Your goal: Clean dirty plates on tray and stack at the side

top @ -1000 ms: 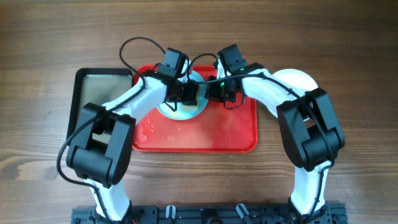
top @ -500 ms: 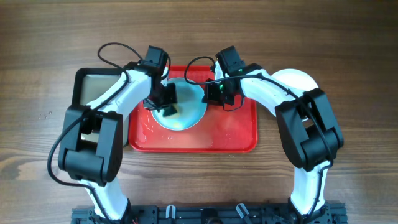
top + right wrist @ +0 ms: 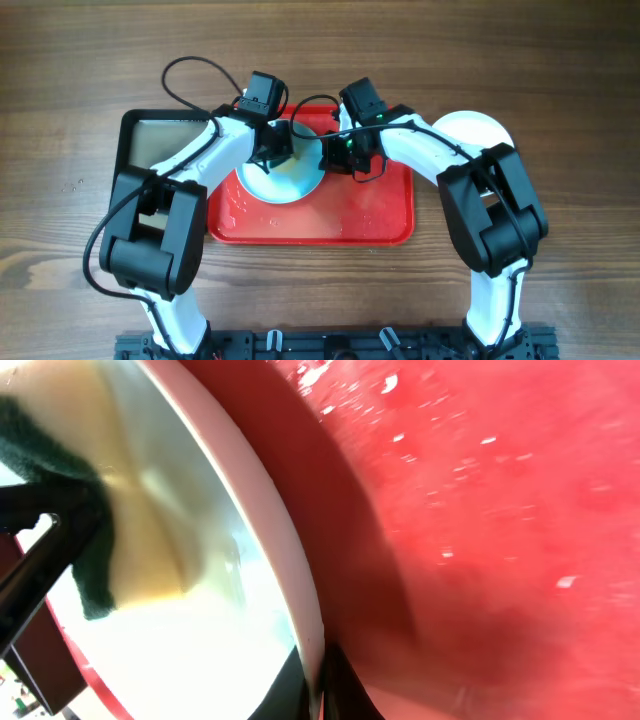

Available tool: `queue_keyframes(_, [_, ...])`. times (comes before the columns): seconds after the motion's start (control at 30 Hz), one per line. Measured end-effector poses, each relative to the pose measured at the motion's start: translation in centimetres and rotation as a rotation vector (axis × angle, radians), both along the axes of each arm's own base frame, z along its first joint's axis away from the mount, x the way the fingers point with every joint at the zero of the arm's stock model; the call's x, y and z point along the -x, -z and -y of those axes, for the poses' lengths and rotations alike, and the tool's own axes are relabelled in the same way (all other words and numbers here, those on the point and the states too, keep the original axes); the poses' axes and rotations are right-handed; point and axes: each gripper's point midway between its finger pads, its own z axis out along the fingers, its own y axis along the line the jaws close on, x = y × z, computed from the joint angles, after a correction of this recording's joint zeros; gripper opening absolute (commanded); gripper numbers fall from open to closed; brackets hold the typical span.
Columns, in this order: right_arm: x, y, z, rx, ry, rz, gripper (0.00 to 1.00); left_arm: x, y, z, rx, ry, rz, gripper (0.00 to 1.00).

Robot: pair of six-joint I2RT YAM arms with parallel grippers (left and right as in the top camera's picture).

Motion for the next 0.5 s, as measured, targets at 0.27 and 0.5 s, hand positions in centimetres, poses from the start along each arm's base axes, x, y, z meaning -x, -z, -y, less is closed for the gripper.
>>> queue_keyframes(0.27, [0.7, 0.0, -0.8, -0.008, -0.03, -0.002, 0.04, 7.1, -0.4, 3.2, 0.272, 0.224, -0.297, 0.04])
queue_keyframes(0.5, [-0.2, 0.0, -0.2, -0.006, -0.009, 0.019, 0.04, 4.9, -0.7, 6.7, 0.417, 0.357, -0.156, 0.04])
